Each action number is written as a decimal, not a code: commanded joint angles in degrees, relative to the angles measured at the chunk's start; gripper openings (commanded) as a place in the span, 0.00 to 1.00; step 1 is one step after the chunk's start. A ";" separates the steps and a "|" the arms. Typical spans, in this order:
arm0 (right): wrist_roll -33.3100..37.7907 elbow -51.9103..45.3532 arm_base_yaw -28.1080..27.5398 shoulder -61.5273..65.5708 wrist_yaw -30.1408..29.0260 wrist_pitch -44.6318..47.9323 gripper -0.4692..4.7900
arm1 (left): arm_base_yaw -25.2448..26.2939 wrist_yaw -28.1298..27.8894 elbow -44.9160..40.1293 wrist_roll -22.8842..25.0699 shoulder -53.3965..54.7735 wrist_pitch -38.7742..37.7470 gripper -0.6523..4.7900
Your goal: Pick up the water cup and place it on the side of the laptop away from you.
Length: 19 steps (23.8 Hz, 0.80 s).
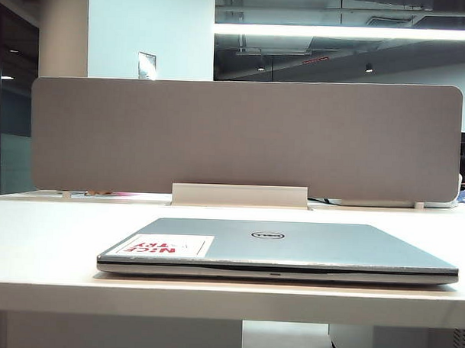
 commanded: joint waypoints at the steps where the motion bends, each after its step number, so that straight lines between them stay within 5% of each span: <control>1: -0.15 1.16 -0.17 0.33 -1.66 1.05 0.39 | -0.09 0.20 0.17 -0.20 0.04 0.31 0.11; 19: -0.17 2.08 -0.74 0.52 -3.34 1.03 0.19 | -0.09 0.20 0.17 -0.17 0.04 0.28 0.11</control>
